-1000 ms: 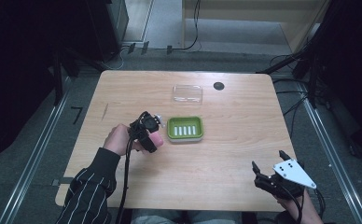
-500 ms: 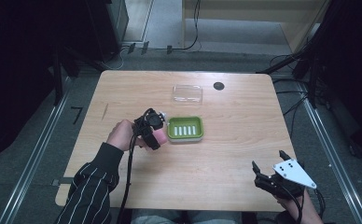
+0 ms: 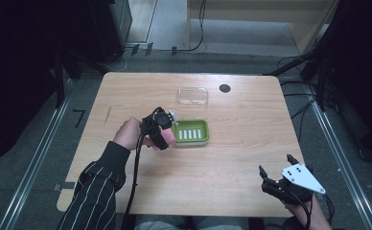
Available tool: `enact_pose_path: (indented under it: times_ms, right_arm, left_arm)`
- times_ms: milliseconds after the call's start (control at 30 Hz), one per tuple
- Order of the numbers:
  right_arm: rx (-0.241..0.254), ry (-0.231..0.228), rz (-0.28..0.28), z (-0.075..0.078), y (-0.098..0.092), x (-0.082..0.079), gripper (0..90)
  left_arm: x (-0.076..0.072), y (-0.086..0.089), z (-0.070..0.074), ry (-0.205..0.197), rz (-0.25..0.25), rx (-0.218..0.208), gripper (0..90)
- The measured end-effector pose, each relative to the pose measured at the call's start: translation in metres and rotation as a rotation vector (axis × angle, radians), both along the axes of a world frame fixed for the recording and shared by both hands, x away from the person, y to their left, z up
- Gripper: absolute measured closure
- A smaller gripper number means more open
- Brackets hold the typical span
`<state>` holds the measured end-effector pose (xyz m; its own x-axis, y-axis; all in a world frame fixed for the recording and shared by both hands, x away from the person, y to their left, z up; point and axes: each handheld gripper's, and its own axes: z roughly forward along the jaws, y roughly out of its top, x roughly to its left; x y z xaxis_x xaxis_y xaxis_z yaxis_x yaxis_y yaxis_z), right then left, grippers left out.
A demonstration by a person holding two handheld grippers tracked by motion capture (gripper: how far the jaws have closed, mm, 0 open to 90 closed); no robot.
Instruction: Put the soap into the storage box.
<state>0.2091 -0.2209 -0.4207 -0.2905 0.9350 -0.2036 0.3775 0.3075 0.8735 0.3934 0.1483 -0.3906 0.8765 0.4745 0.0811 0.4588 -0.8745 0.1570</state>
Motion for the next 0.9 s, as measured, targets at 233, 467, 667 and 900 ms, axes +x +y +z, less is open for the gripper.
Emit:
enact_pose_path:
  times_ms: [233, 467, 667, 900]
  right_arm:
    - [0.000, -0.001, 0.001, 0.000, 0.000, 0.000, 13.5]
    - [-0.001, 0.001, 0.002, 0.000, -0.001, 0.000, 13.5]
    - [0.000, 0.001, 0.002, 0.000, 0.000, 0.000, 13.5]
    - [-0.001, 0.002, 0.002, 0.000, 0.000, 0.000, 13.5]
  left_arm:
    - [0.004, -0.003, 0.001, -0.003, -0.008, -0.002, 38.5]
    - [0.007, -0.008, 0.003, -0.003, -0.028, -0.001, 38.6]
    - [0.010, -0.010, 0.008, -0.009, -0.044, -0.007, 38.5]
    - [0.016, -0.014, 0.011, -0.021, -0.057, -0.014, 38.5]
